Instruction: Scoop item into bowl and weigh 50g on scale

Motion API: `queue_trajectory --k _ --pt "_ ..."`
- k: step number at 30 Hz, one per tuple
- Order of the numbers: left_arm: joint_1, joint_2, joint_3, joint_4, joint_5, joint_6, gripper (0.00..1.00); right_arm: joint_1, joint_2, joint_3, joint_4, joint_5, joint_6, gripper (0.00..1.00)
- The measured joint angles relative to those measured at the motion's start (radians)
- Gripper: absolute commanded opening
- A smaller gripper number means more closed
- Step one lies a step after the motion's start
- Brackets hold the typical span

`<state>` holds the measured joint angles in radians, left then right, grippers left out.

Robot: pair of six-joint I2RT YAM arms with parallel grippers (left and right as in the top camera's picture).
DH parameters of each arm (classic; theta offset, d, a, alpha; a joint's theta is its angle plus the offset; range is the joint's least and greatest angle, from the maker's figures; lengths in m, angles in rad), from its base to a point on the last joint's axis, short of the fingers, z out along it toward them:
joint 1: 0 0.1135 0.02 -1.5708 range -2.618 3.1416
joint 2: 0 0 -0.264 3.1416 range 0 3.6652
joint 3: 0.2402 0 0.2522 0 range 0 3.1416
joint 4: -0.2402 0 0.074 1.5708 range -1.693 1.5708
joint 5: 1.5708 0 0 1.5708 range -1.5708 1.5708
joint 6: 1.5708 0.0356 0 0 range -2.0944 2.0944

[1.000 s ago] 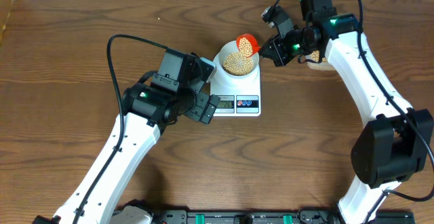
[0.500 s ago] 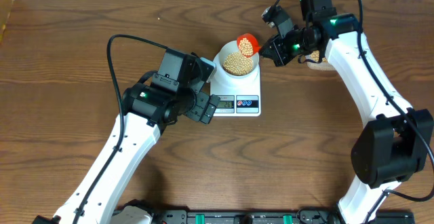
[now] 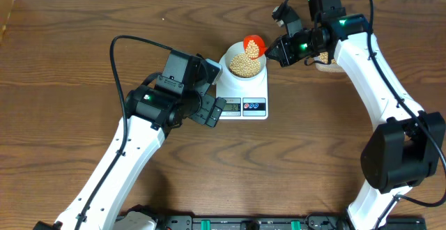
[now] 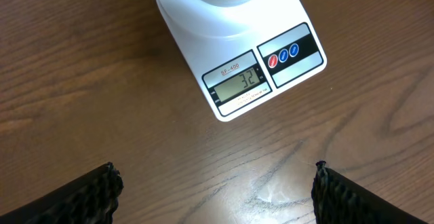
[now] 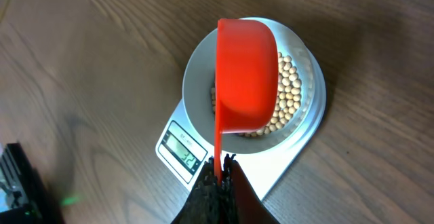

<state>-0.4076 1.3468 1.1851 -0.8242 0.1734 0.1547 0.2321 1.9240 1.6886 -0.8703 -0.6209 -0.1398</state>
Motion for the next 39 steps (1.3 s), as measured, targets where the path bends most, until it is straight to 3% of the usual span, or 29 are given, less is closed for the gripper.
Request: queue_trajectory --k 39 --pt "0.0 0.0 0.0 0.0 0.0 0.0 0.92 -0.013 0.0 0.0 0.003 -0.018 0.046 0.01"
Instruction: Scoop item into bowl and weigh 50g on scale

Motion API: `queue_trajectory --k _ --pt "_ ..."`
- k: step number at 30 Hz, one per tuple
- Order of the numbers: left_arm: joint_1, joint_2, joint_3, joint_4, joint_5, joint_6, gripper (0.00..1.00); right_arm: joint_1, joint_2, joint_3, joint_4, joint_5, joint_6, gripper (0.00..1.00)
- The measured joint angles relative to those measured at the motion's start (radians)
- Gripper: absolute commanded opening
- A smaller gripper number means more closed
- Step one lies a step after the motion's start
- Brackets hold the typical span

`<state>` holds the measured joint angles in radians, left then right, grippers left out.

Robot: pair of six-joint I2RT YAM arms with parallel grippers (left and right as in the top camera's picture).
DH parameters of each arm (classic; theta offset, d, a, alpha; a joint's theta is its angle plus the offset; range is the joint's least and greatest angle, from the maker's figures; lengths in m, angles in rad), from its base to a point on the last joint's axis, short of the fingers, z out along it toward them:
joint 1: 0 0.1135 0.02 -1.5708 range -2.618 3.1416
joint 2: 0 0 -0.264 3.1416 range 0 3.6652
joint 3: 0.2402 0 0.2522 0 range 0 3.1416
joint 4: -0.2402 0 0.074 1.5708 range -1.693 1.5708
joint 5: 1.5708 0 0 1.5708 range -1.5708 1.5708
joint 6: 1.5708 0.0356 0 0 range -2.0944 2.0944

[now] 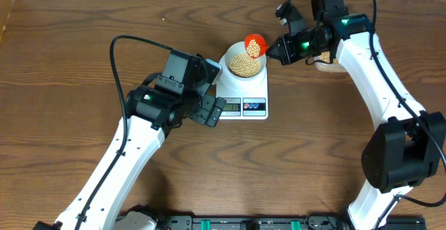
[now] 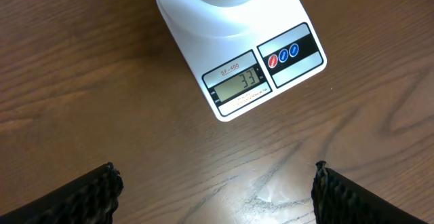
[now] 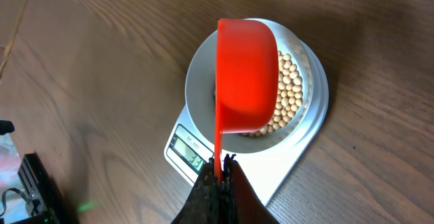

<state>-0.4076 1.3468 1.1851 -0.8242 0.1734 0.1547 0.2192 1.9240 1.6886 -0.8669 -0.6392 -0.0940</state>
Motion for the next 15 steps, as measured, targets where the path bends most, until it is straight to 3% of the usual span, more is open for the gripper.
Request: queue_trajectory --k 15 --pt "0.0 0.0 0.0 0.0 0.0 0.0 0.92 0.0 0.0 0.0 0.0 0.008 0.0 0.01"
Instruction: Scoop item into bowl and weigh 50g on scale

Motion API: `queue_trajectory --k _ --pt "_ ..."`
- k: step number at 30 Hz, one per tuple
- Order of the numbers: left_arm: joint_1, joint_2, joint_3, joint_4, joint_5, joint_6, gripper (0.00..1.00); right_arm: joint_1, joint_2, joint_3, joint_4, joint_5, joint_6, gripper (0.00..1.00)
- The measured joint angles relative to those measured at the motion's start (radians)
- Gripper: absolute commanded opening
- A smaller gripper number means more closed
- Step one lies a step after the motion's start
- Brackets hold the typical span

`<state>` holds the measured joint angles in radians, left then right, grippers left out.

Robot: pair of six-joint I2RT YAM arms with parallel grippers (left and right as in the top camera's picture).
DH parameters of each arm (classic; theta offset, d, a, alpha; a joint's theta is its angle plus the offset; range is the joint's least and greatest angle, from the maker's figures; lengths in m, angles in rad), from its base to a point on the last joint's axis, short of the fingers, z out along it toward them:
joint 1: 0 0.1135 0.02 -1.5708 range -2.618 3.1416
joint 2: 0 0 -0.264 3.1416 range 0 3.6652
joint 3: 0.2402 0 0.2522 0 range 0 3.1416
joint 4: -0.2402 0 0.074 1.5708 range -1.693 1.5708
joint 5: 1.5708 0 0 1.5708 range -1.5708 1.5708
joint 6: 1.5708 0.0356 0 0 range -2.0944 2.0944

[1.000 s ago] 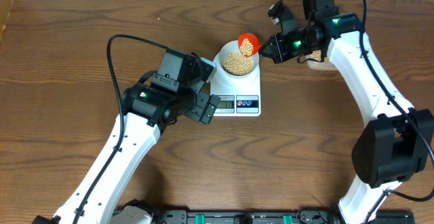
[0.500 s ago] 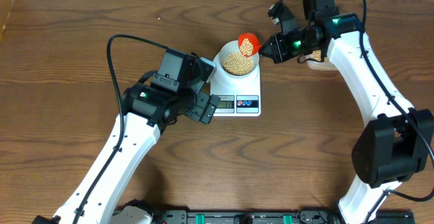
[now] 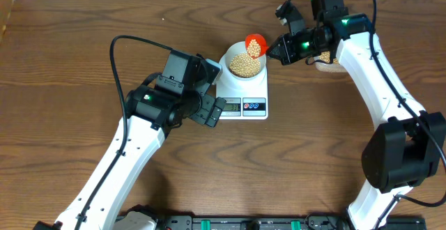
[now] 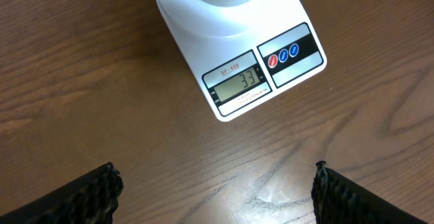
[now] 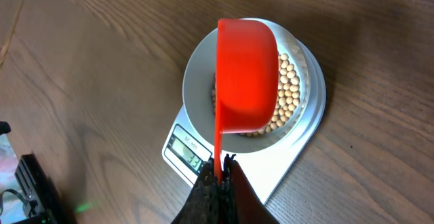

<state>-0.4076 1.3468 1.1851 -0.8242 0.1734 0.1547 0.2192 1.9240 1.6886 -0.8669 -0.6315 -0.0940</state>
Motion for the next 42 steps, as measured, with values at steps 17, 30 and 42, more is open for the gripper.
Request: queue_trajectory --k 17,30,42 --pt "0.0 0.0 0.0 0.0 0.0 0.0 0.92 0.0 0.0 0.0 0.0 0.0 -0.002 0.01" --pt "0.0 0.0 0.0 0.0 0.0 0.0 0.92 0.0 0.0 0.0 -0.004 0.01 -0.021 0.01" --pt "0.0 0.0 0.0 0.0 0.0 0.0 0.92 0.0 0.0 0.0 -0.004 0.029 -0.043 0.01"
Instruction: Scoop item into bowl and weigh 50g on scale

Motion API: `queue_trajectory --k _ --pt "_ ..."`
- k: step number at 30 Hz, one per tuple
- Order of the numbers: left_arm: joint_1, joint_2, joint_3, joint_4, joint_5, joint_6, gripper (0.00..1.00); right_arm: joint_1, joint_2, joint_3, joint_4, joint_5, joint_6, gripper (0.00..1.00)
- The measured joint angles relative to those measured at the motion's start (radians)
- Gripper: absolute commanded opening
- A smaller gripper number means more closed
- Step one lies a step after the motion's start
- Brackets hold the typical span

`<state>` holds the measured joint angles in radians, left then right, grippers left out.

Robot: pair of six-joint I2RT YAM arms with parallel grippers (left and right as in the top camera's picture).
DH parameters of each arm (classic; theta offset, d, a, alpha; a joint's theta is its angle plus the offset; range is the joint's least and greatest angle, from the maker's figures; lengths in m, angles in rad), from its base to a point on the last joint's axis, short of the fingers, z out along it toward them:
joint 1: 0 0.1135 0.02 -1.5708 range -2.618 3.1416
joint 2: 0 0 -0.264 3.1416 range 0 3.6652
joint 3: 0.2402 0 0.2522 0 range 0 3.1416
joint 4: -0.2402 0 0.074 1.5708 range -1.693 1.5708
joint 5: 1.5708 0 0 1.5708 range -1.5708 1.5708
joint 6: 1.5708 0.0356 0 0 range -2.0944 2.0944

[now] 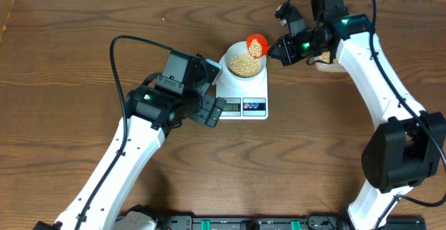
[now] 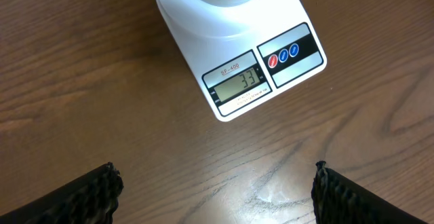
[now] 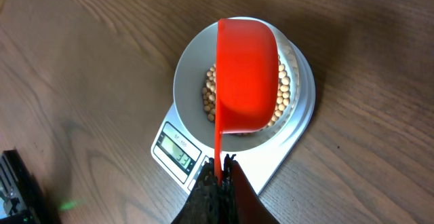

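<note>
A white scale (image 1: pixel 244 90) carries a white bowl (image 1: pixel 234 53) of tan beans (image 1: pixel 243 64); its display (image 2: pixel 239 82) reads 33. My right gripper (image 3: pixel 218 170) is shut on the handle of a red scoop (image 3: pixel 247 75) held over the bowl (image 3: pixel 193 81), and the overhead view shows beans in the scoop (image 1: pixel 256 46). My left gripper (image 2: pixel 217 187) is open over bare wood just in front of the scale, with nothing between its fingers.
Behind the right arm lies a tan object (image 1: pixel 325 65), mostly hidden. The scale's red and blue buttons (image 2: pixel 283 53) face the left arm. Brown wooden table (image 1: pixel 70 49) extends on all sides; a black rail (image 1: pixel 244 223) runs along the front edge.
The right wrist view shifted slightly: the bowl and scale sit a little lower-left under the scoop. The display still reads 33. The left arm has not moved.
The scoop was over the bowl with the display at 32. Then it read 33 and the scoop held beans above the bowl's right rim. The reading has stayed at 33, with the scoop still over the bowl.
</note>
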<state>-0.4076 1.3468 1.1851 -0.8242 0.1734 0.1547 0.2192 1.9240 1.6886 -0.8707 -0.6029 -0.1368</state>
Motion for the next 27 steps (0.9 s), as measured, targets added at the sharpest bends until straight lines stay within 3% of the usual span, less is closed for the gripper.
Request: queue_trajectory --k 27 --pt "0.0 0.0 0.0 0.0 0.0 0.0 0.92 0.015 0.0 0.0 0.0 0.002 -0.012 0.01"
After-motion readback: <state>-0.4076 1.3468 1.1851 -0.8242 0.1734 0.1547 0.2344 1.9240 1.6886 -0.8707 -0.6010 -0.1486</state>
